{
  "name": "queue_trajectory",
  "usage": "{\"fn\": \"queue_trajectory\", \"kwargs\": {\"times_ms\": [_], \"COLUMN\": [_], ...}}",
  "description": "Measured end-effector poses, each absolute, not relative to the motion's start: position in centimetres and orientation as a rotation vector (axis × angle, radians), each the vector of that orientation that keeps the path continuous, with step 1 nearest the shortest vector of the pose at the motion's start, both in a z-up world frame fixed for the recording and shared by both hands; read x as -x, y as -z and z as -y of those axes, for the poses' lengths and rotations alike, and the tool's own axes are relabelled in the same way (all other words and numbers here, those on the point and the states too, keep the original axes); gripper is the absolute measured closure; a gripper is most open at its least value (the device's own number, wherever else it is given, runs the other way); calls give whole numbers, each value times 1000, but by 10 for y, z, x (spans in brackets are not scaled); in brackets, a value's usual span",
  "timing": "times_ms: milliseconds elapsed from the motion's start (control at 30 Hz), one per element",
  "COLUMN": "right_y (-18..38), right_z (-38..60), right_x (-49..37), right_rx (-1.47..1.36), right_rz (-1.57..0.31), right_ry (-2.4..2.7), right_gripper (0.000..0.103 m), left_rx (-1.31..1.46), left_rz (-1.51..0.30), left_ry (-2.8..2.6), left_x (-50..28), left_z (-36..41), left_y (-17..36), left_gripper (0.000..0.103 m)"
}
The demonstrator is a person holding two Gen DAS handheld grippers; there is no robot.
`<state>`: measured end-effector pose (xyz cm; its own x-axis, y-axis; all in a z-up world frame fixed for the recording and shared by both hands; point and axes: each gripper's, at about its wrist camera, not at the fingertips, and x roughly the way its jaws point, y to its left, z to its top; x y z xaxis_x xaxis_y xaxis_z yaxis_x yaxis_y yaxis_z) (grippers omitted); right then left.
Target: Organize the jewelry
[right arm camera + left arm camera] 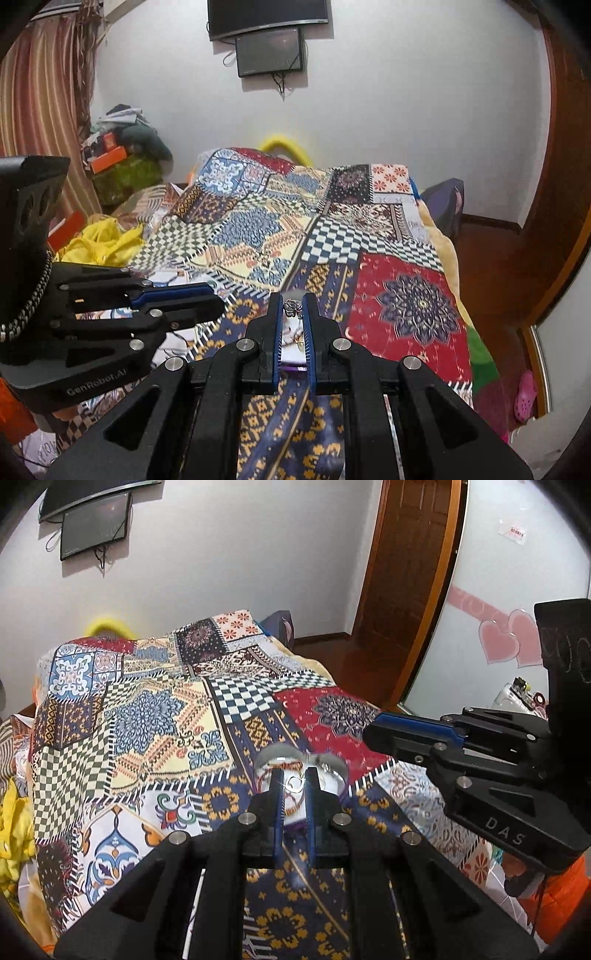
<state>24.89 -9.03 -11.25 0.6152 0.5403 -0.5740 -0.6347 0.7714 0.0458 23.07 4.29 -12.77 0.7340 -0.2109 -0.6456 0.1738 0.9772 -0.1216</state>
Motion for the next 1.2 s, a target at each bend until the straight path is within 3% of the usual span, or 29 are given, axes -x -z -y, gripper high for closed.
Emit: {"fn": "queue_trajectory", "kwargs": {"times_ms": [333, 1067, 1200], "right_y": [119, 172, 172], "right_z": [82, 79, 81], "right_x": [-267, -298, -299], "right_rx": [145, 148, 148], "right_rz": [-607, -817, -834], "right_ry": [-693, -700, -688], "right_gripper": [94, 94, 88], "left_rx": [63, 67, 48], "left_rz": [-730, -829, -816], "left_ry": [205, 234, 209], "left_x": [-251, -275, -269], "left_z": [-46, -42, -41], "left_y": [138, 184, 179], "left_gripper": [94, 94, 94]}}
